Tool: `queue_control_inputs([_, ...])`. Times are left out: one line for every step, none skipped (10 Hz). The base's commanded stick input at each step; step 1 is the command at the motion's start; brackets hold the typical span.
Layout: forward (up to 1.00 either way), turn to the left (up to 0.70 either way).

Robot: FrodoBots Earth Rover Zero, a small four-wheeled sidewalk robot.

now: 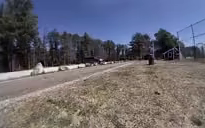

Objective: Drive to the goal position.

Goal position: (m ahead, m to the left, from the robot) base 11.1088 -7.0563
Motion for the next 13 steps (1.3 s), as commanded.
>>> queue_control_inputs([0.7,0.01])
queue_control_inputs([0.7,0.02])
queue_control_inputs([0.7,0.02])
queue_control_inputs([0.7,0.01])
queue_control_inputs([0.7,0.0])
queue_control_inputs([0.7,0.0])
queue_control_inputs([0.7,0.0])
queue_control_inputs([0.7,0.0])
queue_control_inputs([0.7,0.0])
queue_control_inputs([0.7,0.0])
queue_control_inputs([0.7,0.0])
queue_control_inputs([0.7,0.0])
queue_control_inputs([0.7,0.0])
